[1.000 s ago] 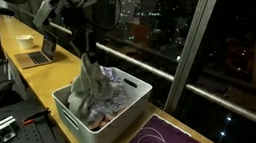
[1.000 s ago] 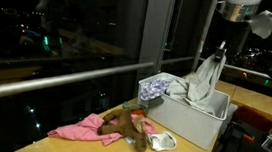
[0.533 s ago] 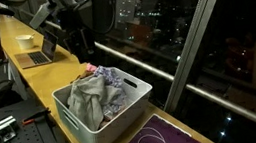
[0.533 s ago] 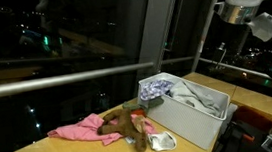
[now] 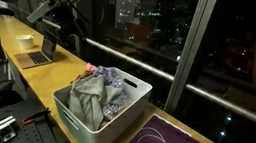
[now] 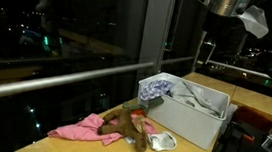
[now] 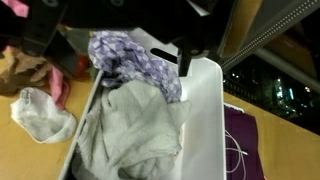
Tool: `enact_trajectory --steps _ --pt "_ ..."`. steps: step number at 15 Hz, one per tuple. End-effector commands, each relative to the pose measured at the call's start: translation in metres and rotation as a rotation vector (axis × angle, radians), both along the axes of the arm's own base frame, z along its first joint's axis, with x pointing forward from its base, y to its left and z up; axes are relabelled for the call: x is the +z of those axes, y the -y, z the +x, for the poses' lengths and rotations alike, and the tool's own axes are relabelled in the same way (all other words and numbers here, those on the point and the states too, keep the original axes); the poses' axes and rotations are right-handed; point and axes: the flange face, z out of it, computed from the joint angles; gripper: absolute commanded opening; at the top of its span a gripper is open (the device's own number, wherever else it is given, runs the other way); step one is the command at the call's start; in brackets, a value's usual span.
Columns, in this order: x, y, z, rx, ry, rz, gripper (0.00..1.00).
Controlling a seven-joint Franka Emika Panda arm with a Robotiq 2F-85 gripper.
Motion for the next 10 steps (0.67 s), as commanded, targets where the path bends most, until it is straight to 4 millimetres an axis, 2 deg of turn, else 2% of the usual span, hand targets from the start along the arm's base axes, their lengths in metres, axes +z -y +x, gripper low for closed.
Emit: enact_trajectory --steps 1,3,6,8,10 --pt "-0.003 -0.053 0.031 0.077 -0.006 0.046 1.0" --pt "-0.009 -0.084 0.048 0.117 -0.011 0.067 1.0" --pt "-0.031 -0.127 0.076 0.164 -0.027 0.104 1.0" --pt "-0.051 -0.152 0.093 0.19 -0.039 0.123 1.0" --pt "-0.076 -0.168 0.107 0.204 -0.055 0.143 1.0"
